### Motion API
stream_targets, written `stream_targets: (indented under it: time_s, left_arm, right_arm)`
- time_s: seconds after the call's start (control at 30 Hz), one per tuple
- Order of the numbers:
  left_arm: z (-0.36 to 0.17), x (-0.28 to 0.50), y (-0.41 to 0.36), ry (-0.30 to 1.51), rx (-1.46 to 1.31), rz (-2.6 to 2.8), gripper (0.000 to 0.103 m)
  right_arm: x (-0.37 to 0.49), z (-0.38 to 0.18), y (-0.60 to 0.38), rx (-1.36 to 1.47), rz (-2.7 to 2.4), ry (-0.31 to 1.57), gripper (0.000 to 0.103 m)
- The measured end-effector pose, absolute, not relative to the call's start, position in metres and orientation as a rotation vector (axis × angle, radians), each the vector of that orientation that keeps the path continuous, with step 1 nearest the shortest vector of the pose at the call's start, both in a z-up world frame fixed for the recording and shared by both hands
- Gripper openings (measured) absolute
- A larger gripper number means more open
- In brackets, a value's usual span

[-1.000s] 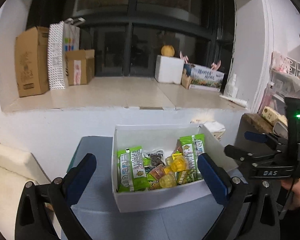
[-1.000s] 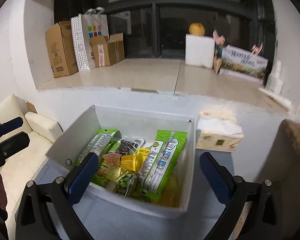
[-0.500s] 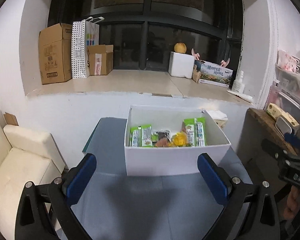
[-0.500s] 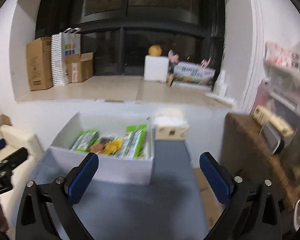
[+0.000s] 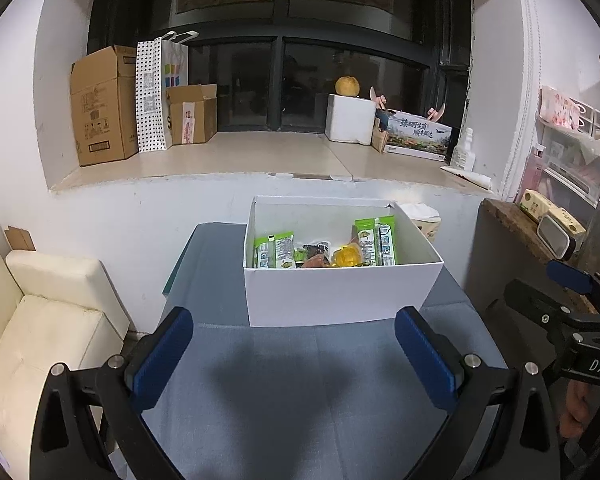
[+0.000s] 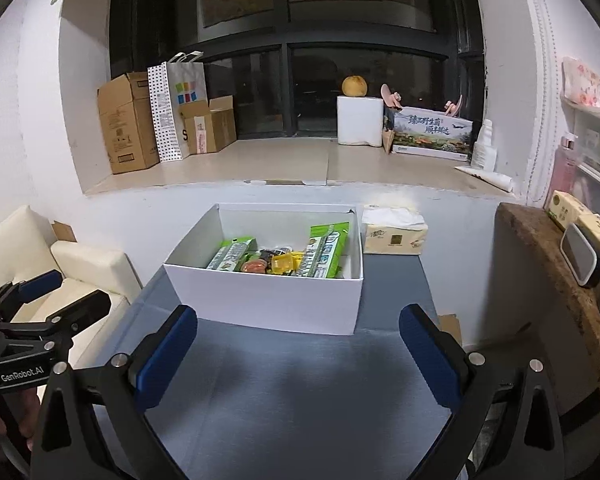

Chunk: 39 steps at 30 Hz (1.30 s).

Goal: Organize snacks

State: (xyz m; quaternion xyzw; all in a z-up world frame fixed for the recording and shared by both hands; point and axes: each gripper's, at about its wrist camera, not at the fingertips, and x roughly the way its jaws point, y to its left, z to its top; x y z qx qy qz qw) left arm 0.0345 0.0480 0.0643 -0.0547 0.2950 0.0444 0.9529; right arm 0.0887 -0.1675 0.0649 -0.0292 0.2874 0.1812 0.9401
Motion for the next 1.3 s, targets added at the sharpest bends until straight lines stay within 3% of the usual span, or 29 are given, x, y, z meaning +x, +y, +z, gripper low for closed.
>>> stream_targets:
  time_s: [1.3]
  left_arm:
    - [0.053, 0.048, 0.056, 0.67, -0.148, 0.04, 0.103]
  right_arm:
    - [0.094, 0.053, -0.163, -0.019, 0.505, 0.651, 0.103]
